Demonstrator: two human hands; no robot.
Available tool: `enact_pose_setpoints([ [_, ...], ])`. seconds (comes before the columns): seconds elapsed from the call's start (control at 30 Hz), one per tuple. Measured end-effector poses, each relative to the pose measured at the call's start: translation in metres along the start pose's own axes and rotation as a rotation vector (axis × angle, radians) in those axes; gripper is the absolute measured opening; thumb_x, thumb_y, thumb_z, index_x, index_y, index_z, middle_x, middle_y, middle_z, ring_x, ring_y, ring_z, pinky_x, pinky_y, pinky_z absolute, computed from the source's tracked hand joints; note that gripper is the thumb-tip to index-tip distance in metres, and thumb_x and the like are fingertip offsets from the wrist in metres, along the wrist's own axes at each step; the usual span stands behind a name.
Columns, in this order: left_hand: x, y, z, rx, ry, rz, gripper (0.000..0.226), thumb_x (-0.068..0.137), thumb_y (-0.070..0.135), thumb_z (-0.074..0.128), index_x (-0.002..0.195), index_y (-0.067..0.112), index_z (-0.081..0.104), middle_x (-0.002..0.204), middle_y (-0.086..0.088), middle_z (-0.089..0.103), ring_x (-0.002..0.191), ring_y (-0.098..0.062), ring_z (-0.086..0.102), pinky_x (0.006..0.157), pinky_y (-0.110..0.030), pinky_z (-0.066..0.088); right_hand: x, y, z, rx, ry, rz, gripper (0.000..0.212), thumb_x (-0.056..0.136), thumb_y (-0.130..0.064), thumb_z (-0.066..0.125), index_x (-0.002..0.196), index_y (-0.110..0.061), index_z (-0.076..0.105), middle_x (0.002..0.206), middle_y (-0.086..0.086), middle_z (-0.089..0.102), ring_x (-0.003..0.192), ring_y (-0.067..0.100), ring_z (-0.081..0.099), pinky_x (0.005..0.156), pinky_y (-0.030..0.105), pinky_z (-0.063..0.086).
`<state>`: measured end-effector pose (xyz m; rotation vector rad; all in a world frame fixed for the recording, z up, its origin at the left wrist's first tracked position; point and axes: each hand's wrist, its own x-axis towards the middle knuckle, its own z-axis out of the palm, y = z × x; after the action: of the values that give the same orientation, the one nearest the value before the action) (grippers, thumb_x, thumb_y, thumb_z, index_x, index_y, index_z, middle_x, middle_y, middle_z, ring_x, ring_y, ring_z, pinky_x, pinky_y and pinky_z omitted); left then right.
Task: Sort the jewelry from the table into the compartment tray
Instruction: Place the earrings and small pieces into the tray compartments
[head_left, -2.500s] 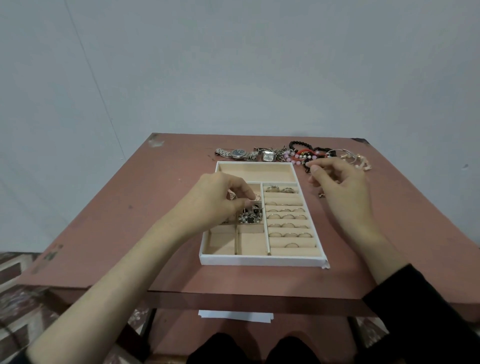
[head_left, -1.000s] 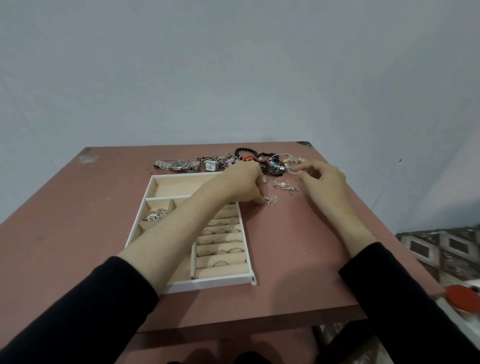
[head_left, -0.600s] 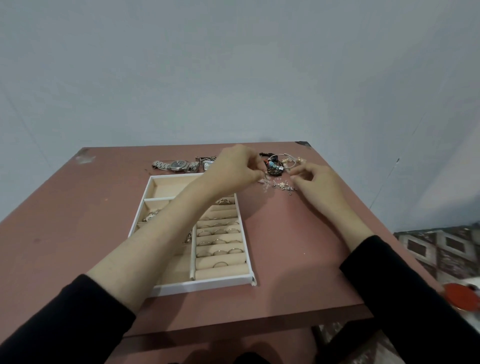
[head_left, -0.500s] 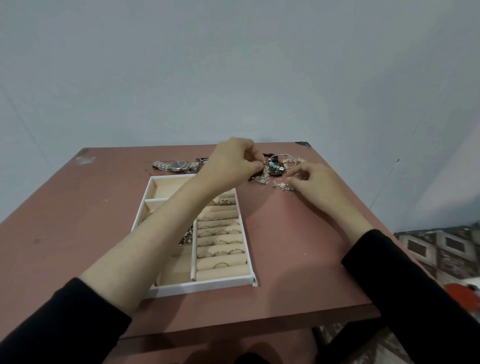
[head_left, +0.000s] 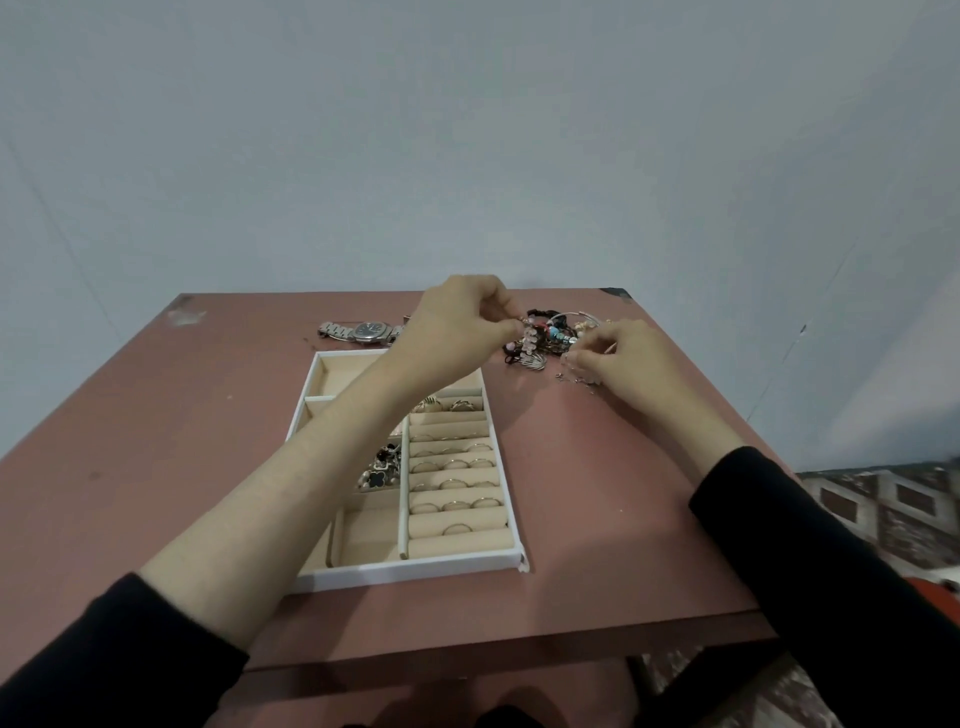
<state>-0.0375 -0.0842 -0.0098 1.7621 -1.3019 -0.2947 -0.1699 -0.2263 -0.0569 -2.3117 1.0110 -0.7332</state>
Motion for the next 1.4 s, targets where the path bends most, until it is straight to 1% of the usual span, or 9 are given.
enact_pose_setpoints([
  [0.1, -0.006, -0.002, -0.009, -0.065, 0.021, 0.001, 0.008, 0.084, 0.014, 0.061, 0.081, 0.02, 0.06, 0.089, -0.007, 0.07, 0.081, -0.019, 0.065, 0.078, -0.034, 0.052, -0.011, -0.013, -0.001, 0.2, 0.086, 0.008, 0.008, 0.084, -0.019, 0.065, 0.077, -0.022, 0.068, 0.072, -0.009, 0.063, 0.069, 0.009, 0.055, 0.065, 0.023, 0.042],
  [0.17, -0.011, -0.004, -0.018, -0.12, 0.035, -0.004, 0.009, 0.086, 0.01, 0.059, 0.082, 0.018, 0.058, 0.087, -0.01, 0.07, 0.082, -0.024, 0.066, 0.08, -0.038, 0.053, -0.02, -0.027, 0.002, 0.385, 0.089, 0.01, 0.006, 0.085, -0.016, 0.065, 0.081, -0.019, 0.069, 0.076, -0.006, 0.065, 0.068, 0.006, 0.057, 0.057, 0.012, 0.043],
  [0.37, -0.039, -0.033, -0.051, -0.254, 0.194, -0.067, 0.009, 0.087, 0.008, 0.059, 0.084, 0.017, 0.06, 0.081, -0.007, 0.068, 0.075, -0.015, 0.064, 0.068, -0.028, 0.052, -0.043, -0.073, 0.02, 0.652, -0.023, -0.004, 0.008, 0.085, -0.006, 0.064, 0.091, -0.007, 0.07, 0.075, 0.007, 0.065, 0.059, 0.001, 0.055, 0.047, 0.008, 0.04],
  [0.53, -0.065, -0.064, -0.069, -0.34, 0.382, -0.114, 0.013, 0.088, 0.008, 0.058, 0.083, 0.019, 0.059, 0.079, -0.002, 0.064, 0.065, -0.009, 0.059, 0.057, -0.021, 0.05, -0.047, -0.1, 0.039, 0.53, -0.091, -0.151, 0.007, 0.081, -0.017, 0.071, 0.086, -0.016, 0.074, 0.078, 0.005, 0.07, 0.07, 0.008, 0.058, 0.064, 0.02, 0.045],
  [0.67, -0.074, -0.086, -0.069, -0.361, 0.492, -0.092, 0.013, 0.088, 0.008, 0.058, 0.084, 0.02, 0.06, 0.078, -0.002, 0.064, 0.069, -0.01, 0.059, 0.06, -0.02, 0.049, -0.045, -0.121, 0.05, 0.233, -0.155, -0.314, 0.011, 0.083, -0.02, 0.069, 0.092, -0.016, 0.074, 0.073, 0.006, 0.066, 0.062, 0.007, 0.051, 0.054, 0.008, 0.038],
  [0.97, -0.072, -0.099, -0.07, -0.311, 0.502, -0.045, 0.015, 0.085, 0.014, 0.061, 0.08, 0.028, 0.06, 0.076, 0.001, 0.068, 0.069, -0.005, 0.062, 0.067, -0.029, 0.051, -0.039, -0.133, 0.071, -0.225, -0.285, -0.592, 0.015, 0.085, -0.022, 0.065, 0.096, -0.015, 0.074, 0.075, -0.01, 0.06, 0.076, 0.007, 0.049, 0.07, 0.023, 0.036],
  [1.03, -0.073, -0.098, -0.07, -0.308, 0.499, -0.049, 0.013, 0.086, 0.013, 0.061, 0.082, 0.026, 0.06, 0.075, 0.001, 0.068, 0.067, -0.002, 0.062, 0.063, -0.025, 0.051, -0.039, -0.135, 0.074, -0.298, -0.302, -0.626, 0.014, 0.086, -0.026, 0.064, 0.092, -0.018, 0.074, 0.071, -0.016, 0.048, 0.082, 0.007, 0.045, 0.063, 0.021, 0.027],
  [1.13, -0.073, -0.097, -0.072, -0.308, 0.488, -0.046, 0.015, 0.086, 0.01, 0.06, 0.081, 0.024, 0.059, 0.074, 0.002, 0.068, 0.063, 0.002, 0.061, 0.056, -0.017, 0.048, -0.04, -0.138, 0.076, -0.414, -0.287, -0.674, 0.016, 0.087, -0.032, 0.062, 0.095, -0.023, 0.073, 0.081, -0.008, 0.048, 0.093, 0.013, 0.043, 0.067, 0.025, 0.021],
  [1.4, -0.075, -0.094, -0.075, -0.254, 0.487, -0.059, 0.017, 0.086, 0.01, 0.06, 0.079, 0.026, 0.058, 0.071, 0.005, 0.066, 0.061, 0.003, 0.06, 0.058, -0.019, 0.051, -0.039, -0.132, 0.078, -0.421, -0.232, -0.657, 0.019, 0.088, -0.034, 0.06, 0.103, -0.026, 0.069, 0.076, -0.011, 0.04, 0.09, 0.012, 0.039, 0.075, 0.029, 0.025],
])
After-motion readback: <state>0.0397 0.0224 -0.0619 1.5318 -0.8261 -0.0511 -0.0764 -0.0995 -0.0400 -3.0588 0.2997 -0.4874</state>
